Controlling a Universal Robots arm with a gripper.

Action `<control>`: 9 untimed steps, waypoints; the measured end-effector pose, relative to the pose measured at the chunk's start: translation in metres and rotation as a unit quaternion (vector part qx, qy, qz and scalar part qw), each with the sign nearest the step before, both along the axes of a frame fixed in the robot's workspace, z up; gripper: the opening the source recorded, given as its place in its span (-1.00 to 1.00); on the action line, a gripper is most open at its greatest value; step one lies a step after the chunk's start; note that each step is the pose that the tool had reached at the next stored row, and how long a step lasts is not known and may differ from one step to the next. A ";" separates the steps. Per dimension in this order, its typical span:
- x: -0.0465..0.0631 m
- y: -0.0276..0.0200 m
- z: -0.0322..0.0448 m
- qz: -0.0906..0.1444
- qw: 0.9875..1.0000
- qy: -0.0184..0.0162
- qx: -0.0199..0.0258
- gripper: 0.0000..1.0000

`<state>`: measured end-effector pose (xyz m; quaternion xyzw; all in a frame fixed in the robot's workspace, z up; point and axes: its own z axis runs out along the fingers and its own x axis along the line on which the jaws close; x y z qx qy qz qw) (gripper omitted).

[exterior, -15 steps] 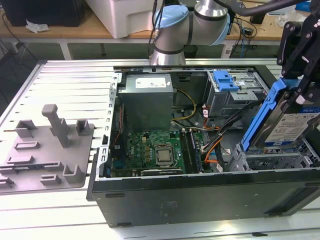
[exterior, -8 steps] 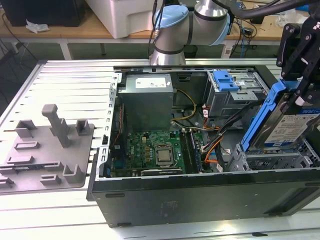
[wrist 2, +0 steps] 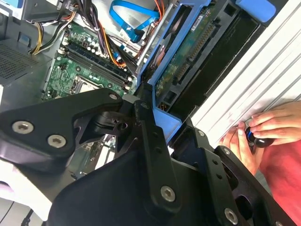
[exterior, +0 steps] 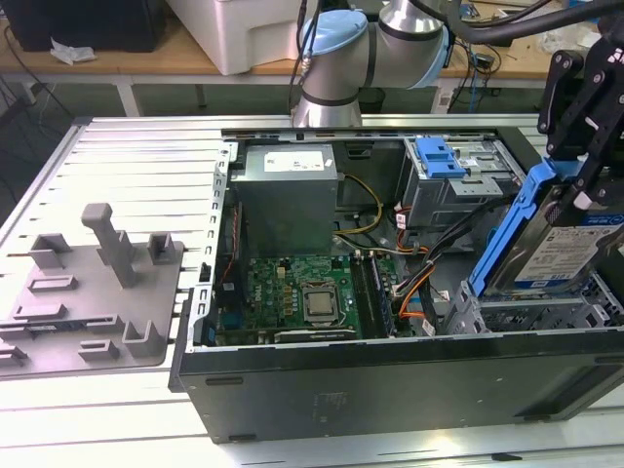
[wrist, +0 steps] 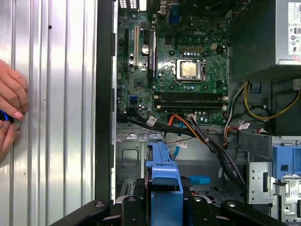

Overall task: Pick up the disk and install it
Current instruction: 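Insert the disk into the insertion slot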

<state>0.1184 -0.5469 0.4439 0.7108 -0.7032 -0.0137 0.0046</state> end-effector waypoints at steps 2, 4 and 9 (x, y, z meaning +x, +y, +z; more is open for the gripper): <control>0.000 0.0000 -0.0009 0.000 1.000 0.000 0.000 -0.26; 0.000 0.0000 -0.0021 0.000 1.000 0.000 0.000 -0.26; 0.000 -0.0001 -0.0048 0.000 1.000 0.000 0.000 -0.26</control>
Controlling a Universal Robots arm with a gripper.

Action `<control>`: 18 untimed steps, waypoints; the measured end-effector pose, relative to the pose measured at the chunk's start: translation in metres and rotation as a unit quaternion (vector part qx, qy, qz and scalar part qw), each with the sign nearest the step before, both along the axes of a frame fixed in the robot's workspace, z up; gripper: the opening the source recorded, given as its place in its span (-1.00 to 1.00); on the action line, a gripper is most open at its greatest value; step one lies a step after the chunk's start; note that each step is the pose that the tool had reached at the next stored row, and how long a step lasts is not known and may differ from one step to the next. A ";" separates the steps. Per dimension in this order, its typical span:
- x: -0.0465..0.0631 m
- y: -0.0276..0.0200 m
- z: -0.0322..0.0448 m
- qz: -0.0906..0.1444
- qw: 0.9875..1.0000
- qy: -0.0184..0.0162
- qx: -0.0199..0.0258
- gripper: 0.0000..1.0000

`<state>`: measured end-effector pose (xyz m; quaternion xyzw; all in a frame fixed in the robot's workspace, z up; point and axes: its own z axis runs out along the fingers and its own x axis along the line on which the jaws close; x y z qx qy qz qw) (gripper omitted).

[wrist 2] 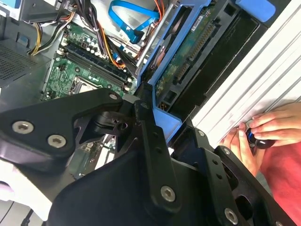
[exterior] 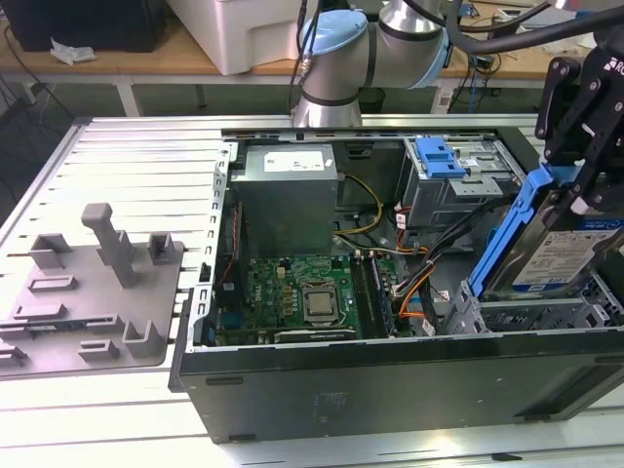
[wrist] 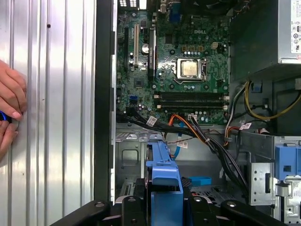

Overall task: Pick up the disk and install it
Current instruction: 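Insert the disk into the insertion slot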

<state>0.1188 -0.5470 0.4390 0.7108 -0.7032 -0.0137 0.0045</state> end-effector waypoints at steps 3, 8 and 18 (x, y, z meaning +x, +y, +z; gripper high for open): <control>0.000 0.0000 -0.0018 0.000 1.000 0.000 0.000 -0.26; 0.000 -0.0001 -0.0040 0.000 1.000 0.000 0.000 -0.26; 0.001 -0.0002 -0.0098 0.000 1.000 0.000 0.000 -0.26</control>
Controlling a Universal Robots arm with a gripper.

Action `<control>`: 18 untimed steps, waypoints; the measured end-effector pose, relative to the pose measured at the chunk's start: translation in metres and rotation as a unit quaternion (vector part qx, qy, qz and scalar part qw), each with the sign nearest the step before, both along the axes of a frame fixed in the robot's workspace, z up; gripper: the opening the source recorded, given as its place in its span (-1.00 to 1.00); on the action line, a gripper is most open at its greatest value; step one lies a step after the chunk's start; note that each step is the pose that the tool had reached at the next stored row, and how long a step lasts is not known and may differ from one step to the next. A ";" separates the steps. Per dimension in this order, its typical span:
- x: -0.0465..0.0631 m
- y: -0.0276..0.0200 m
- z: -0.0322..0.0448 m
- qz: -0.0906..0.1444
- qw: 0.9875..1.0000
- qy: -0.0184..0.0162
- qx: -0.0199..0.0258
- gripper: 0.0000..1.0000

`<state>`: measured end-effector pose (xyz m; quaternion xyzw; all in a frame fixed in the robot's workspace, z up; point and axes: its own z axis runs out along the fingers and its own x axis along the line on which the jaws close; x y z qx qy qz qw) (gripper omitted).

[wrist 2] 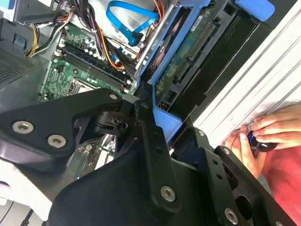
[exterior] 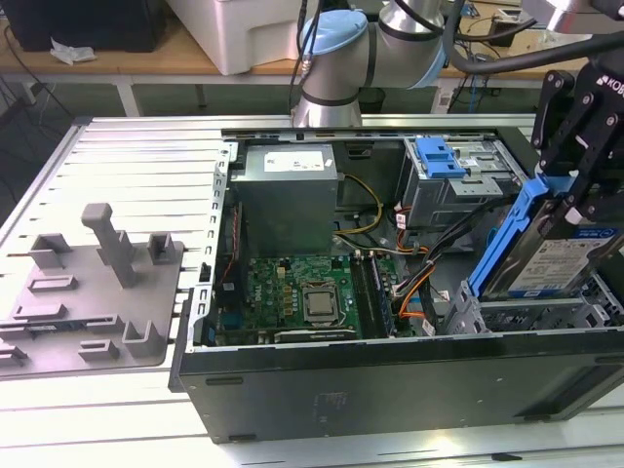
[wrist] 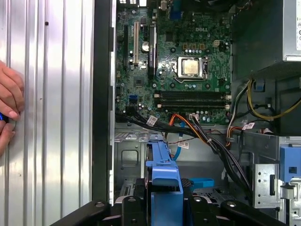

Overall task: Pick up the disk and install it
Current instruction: 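Insert the disk into the insertion slot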

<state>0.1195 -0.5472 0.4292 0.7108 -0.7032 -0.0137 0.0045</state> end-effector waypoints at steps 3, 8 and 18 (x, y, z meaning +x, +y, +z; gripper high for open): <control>0.000 0.0000 -0.0014 0.000 1.000 0.000 0.000 -0.26; 0.000 -0.0001 -0.0039 0.000 1.000 0.000 0.000 -0.26; 0.001 -0.0002 -0.0104 0.000 1.000 0.000 0.000 -0.26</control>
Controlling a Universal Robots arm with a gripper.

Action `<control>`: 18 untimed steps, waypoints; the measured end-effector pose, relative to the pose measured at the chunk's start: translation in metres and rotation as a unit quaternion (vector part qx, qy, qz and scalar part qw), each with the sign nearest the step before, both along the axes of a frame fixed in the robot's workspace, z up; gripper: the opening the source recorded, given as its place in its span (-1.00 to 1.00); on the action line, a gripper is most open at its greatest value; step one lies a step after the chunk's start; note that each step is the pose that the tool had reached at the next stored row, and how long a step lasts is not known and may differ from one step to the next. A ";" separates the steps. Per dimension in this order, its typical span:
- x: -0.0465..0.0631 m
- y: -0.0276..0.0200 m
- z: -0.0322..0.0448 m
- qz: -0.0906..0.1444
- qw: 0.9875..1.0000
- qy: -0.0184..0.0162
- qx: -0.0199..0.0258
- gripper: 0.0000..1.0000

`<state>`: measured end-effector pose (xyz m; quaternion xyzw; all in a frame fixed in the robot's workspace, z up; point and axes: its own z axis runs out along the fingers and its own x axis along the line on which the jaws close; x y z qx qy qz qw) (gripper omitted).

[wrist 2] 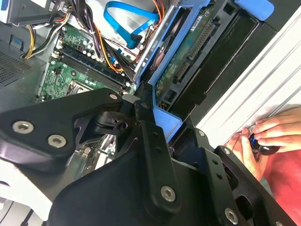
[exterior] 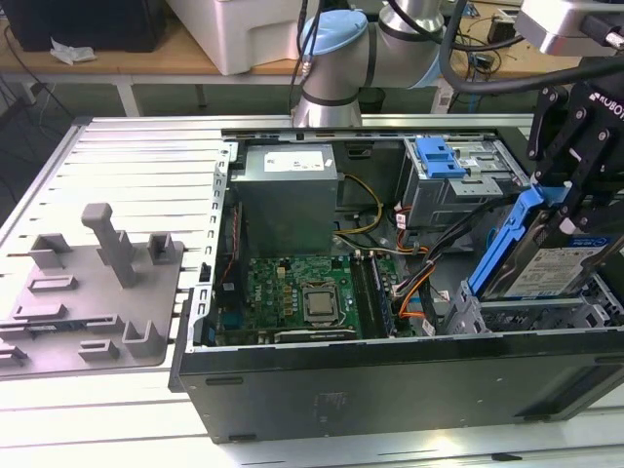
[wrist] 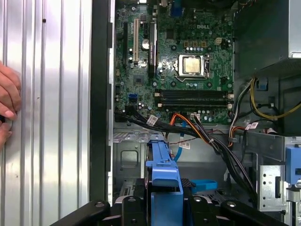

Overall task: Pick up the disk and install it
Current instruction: 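Insert the disk into the insertion slot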

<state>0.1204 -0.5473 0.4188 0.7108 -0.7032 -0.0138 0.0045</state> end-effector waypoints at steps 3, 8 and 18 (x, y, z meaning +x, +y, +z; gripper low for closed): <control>0.000 0.0000 -0.0015 0.000 1.000 0.000 0.000 -0.26; 0.000 0.0000 -0.0046 0.000 1.000 0.000 0.000 -0.26; 0.000 0.0000 -0.0106 0.000 1.000 0.000 0.000 -0.26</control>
